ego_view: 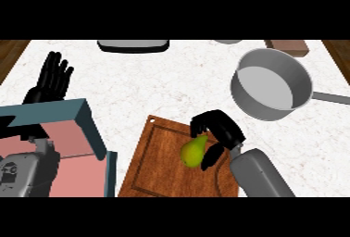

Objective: Pick the pear from the cutting board and place it in the pot

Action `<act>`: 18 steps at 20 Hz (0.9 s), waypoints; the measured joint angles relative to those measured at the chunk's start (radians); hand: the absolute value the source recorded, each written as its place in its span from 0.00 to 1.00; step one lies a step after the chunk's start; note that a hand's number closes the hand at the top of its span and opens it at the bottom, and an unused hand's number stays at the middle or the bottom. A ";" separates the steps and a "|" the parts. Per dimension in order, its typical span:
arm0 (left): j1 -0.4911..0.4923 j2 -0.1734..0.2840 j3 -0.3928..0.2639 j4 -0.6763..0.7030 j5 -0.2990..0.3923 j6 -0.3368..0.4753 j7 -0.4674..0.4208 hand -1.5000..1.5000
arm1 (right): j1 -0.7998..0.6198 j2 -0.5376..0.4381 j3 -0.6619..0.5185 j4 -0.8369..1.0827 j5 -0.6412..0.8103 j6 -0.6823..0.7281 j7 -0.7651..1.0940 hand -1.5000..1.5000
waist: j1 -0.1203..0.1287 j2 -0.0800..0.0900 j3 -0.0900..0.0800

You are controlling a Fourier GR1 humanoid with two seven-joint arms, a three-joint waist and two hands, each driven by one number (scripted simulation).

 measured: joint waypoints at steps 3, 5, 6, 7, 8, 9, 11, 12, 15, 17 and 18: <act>-0.006 -0.004 0.007 0.029 -0.006 -0.008 -0.022 0.50 | 0.025 0.000 0.016 -0.055 0.017 -0.007 0.031 1.00 | -0.003 0.001 0.001; -0.009 -0.004 0.011 0.037 -0.006 -0.009 -0.020 0.50 | 0.049 -0.004 0.019 -0.104 0.041 -0.021 0.059 1.00 | -0.004 0.002 0.003; -0.014 -0.002 0.011 0.032 -0.004 -0.010 -0.011 0.50 | 0.042 0.002 0.042 -0.117 0.063 -0.041 0.094 1.00 | -0.003 0.002 0.003; -0.021 -0.003 0.012 0.045 -0.002 -0.013 -0.016 0.50 | 0.036 0.005 0.086 -0.135 0.083 -0.064 0.140 1.00 | -0.003 0.002 0.003; -0.026 0.005 0.018 0.045 0.005 -0.020 -0.009 0.50 | 0.024 0.007 0.129 -0.147 0.112 -0.079 0.186 1.00 | 0.000 0.001 0.003; -0.029 0.004 0.013 0.045 0.005 -0.020 -0.004 0.50 | 0.010 0.009 0.179 -0.158 0.143 -0.090 0.236 1.00 | 0.004 0.000 0.003; -0.029 -0.006 0.001 0.043 0.000 -0.018 -0.008 0.50 | -0.022 0.009 0.286 -0.173 0.205 -0.098 0.338 1.00 | 0.014 -0.003 0.002; -0.030 -0.008 -0.003 0.043 -0.002 -0.018 -0.006 0.50 | -0.044 0.009 0.337 -0.185 0.226 -0.095 0.397 1.00 | 0.019 -0.004 0.002; -0.036 -0.015 -0.010 0.047 -0.010 -0.009 -0.005 0.50 | -0.094 0.025 0.489 -0.237 0.237 -0.108 0.604 1.00 | 0.025 0.001 0.005; -0.032 -0.009 -0.006 0.039 -0.006 -0.013 -0.001 0.50 | -0.121 0.031 0.559 -0.287 0.250 -0.134 0.741 1.00 | 0.025 0.002 0.007; -0.022 -0.007 -0.003 0.038 -0.002 -0.017 -0.006 0.50 | -0.127 0.034 0.582 -0.321 0.266 -0.147 0.804 1.00 | 0.023 0.001 0.007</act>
